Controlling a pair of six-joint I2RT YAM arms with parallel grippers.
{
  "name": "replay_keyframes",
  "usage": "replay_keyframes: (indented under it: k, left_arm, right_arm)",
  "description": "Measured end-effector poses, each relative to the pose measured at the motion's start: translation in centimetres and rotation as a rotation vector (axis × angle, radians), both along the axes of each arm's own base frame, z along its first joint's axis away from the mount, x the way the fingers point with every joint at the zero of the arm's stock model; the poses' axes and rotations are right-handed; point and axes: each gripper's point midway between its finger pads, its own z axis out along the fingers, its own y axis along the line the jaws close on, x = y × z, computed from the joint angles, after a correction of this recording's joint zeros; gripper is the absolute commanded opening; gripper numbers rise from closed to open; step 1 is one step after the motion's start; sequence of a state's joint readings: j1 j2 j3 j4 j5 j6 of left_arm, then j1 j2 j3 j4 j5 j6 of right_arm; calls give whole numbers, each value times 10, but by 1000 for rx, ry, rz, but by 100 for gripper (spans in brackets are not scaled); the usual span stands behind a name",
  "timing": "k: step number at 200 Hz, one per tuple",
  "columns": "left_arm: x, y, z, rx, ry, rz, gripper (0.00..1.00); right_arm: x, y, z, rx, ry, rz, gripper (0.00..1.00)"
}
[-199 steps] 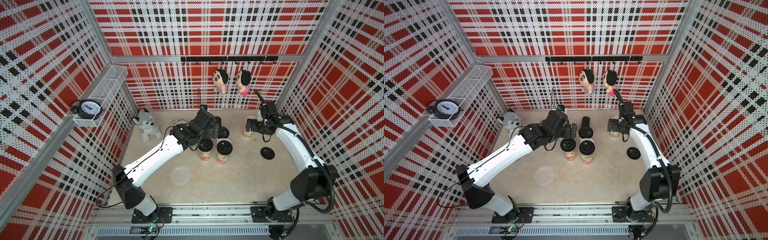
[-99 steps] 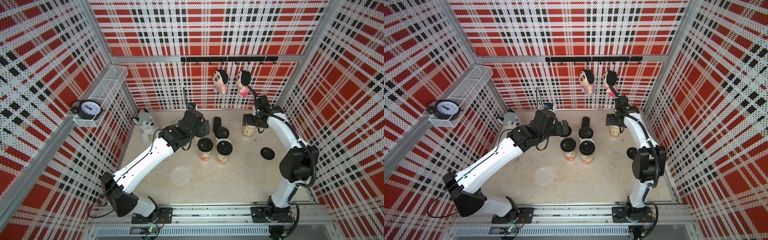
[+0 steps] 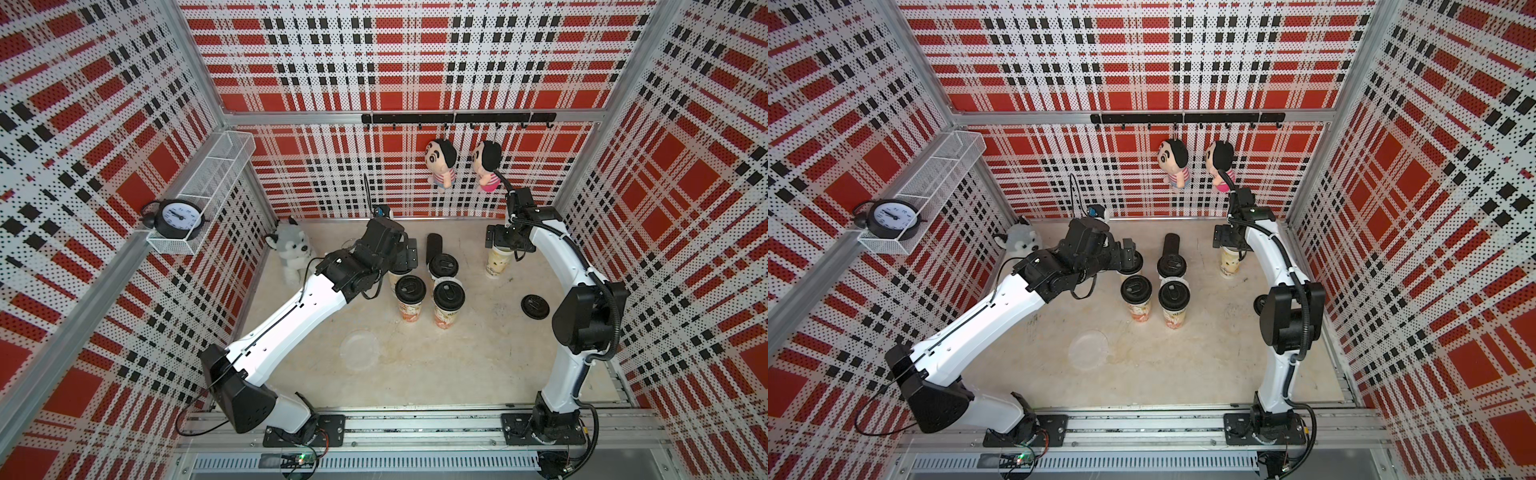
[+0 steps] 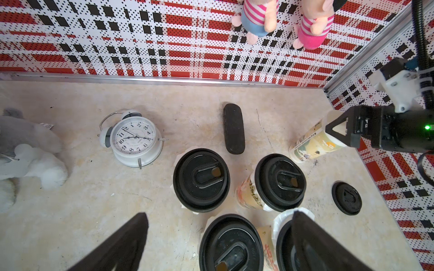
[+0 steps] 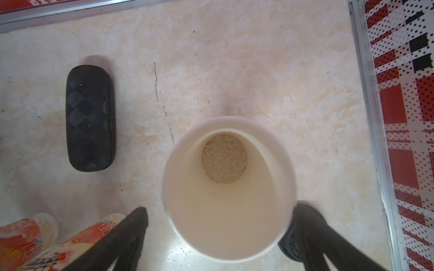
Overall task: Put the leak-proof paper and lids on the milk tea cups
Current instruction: Pick up the cup at the center of the board.
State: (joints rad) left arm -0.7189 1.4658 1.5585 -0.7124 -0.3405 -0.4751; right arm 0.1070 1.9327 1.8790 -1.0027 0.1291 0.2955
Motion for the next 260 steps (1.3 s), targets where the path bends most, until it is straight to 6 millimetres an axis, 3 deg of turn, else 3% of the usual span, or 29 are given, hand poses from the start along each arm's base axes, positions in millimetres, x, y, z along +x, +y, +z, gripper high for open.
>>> replay_keyframes:
  k: [48, 135, 207, 260]
  left_arm:
    - [0, 0, 0, -9, 2, 6, 98]
    - [0, 0, -1, -12, 6, 10, 98]
    - [1, 3, -3, -11, 14, 18, 98]
    - [-2, 5, -17, 6, 44, 24, 98]
  right_arm:
    - [2, -1, 2, -7, -4, 0, 100]
    - [12, -6, -30, -15, 53, -7, 100]
    - [18, -8, -28, -10, 28, -9, 89]
    - [18, -7, -32, -1, 18, -4, 85]
